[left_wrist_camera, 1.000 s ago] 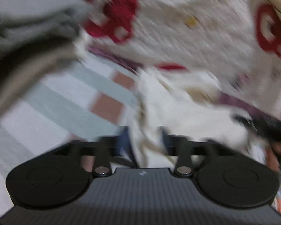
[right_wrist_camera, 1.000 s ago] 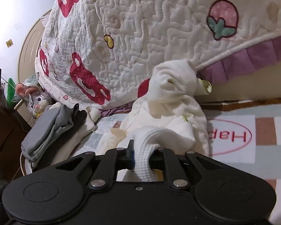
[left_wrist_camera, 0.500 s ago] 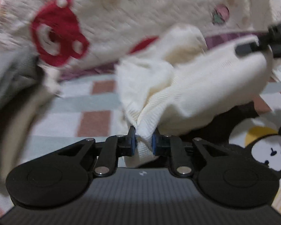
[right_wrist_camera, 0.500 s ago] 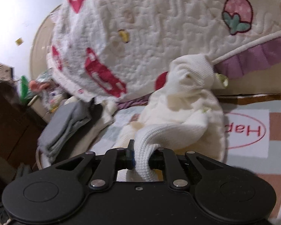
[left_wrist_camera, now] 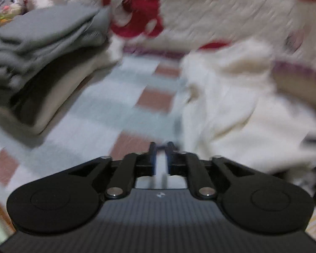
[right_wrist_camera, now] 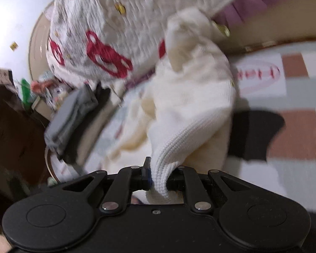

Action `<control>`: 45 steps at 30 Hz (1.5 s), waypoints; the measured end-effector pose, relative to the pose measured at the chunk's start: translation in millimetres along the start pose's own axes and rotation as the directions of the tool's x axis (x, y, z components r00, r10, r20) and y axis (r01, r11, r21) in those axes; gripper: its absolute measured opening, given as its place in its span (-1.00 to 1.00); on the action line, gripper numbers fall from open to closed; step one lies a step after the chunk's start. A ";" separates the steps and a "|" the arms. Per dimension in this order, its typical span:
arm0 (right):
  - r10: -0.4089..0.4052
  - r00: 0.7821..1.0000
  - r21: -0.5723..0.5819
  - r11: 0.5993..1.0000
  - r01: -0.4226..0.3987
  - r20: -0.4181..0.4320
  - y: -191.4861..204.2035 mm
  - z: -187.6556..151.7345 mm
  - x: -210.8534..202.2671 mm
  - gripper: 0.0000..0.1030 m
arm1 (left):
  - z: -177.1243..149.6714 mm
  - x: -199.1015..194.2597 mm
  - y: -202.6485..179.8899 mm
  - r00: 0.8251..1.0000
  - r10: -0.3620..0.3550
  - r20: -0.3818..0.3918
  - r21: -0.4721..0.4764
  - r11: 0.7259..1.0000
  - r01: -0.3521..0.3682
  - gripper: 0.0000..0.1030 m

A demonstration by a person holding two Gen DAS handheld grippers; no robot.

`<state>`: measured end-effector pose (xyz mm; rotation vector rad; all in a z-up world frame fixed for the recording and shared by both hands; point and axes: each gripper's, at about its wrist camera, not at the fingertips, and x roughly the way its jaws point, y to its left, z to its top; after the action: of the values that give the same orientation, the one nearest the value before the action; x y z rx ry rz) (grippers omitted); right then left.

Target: Fold clothes

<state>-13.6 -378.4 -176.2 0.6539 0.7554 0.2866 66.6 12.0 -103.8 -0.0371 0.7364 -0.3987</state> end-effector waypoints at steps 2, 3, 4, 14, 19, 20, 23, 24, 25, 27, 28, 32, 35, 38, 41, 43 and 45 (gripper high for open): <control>-0.010 1.000 0.010 1.000 0.010 -0.007 -6.3 -9.4 1.0 -0.74 | 9.9 2.2 -13.6 0.995 -0.099 0.015 0.020 0.995 0.099 0.16; -0.008 1.000 0.021 1.000 0.008 -0.006 -9.6 -12.7 1.4 -0.73 | 13.3 9.9 -25.6 0.991 -0.133 0.003 0.064 0.989 0.133 0.24; -0.003 1.000 0.033 0.999 0.003 -0.004 -12.3 -14.7 2.5 -0.73 | 16.6 17.7 -37.7 0.986 -0.165 -0.012 0.109 0.980 0.166 0.33; -0.026 0.998 0.001 1.000 0.026 -0.063 -19.7 -16.3 16.6 -0.72 | 36.8 117.9 -77.0 0.990 -0.090 -0.109 0.377 0.918 0.125 -0.80; -0.067 0.992 -0.072 0.996 0.059 -0.109 -17.7 -15.6 22.6 -0.75 | 72.7 119.6 -14.5 0.999 0.035 0.012 0.041 0.999 -0.035 -0.83; -0.073 0.990 -0.083 0.994 0.063 -0.117 -16.6 -15.0 23.3 -0.75 | 72.0 117.7 -5.8 0.999 0.040 0.018 0.021 0.999 -0.040 -0.83; -0.077 0.988 -0.084 0.994 0.067 -0.133 -16.3 -13.1 23.4 -0.72 | 67.4 110.4 18.0 0.999 -0.037 0.008 -0.068 0.997 0.037 -0.80; -0.072 0.988 -0.069 0.996 0.063 -0.134 -17.2 -12.4 22.4 -0.67 | 64.3 106.9 24.3 0.993 -0.120 -0.007 -0.114 0.986 0.118 -0.70; -0.063 0.990 -0.045 0.997 0.058 -0.127 -18.6 -11.1 20.5 -0.59 | 58.1 101.0 23.4 0.985 -0.173 -0.020 -0.109 0.979 0.170 -0.50; -0.049 0.995 0.016 0.999 0.050 -0.092 -22.7 -8.3 14.7 -0.30 | 45.7 89.1 21.6 0.960 -0.277 -0.046 -0.099 0.957 0.272 -0.06; -0.039 0.997 0.052 0.998 0.043 -0.072 -25.4 -6.8 12.1 -0.13 | 36.6 82.6 17.4 0.952 -0.299 -0.060 -0.076 0.953 0.294 0.03; 0.003 1.000 0.229 0.973 -0.008 0.022 -42.3 -0.3 8.9 -0.02 | 12.2 80.1 8.2 0.913 -0.382 -0.141 -0.035 0.924 0.381 0.08; -0.025 0.998 0.276 0.961 0.010 0.053 -48.5 4.2 19.2 -0.03 | -2.5 80.7 -7.1 0.889 -0.401 -0.222 0.060 0.904 0.423 0.24; -0.044 0.996 0.214 0.977 0.026 0.080 -41.6 13.1 29.2 -0.67 | -12.0 80.9 -24.1 0.892 -0.384 -0.239 0.191 0.882 0.431 0.18; -0.088 0.992 -0.003 0.996 0.088 0.096 -13.6 31.5 28.8 -0.75 | -7.5 82.2 -27.5 0.903 -0.341 -0.263 0.223 0.889 0.400 -0.69; -0.074 0.988 -0.123 0.988 0.090 0.133 5.9 43.8 21.7 -0.77 | 4.0 77.7 -20.7 0.898 -0.332 -0.290 0.165 0.906 0.389 -0.80; -0.020 0.985 -0.203 0.978 0.056 0.173 20.9 53.5 11.8 -0.77 | 13.7 56.5 -16.8 0.896 -0.341 -0.283 0.158 0.905 0.394 -0.81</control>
<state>32.5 -380.6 -140.0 0.4590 0.5646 0.2669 107.8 -25.7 -127.2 0.0773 0.9350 -0.8592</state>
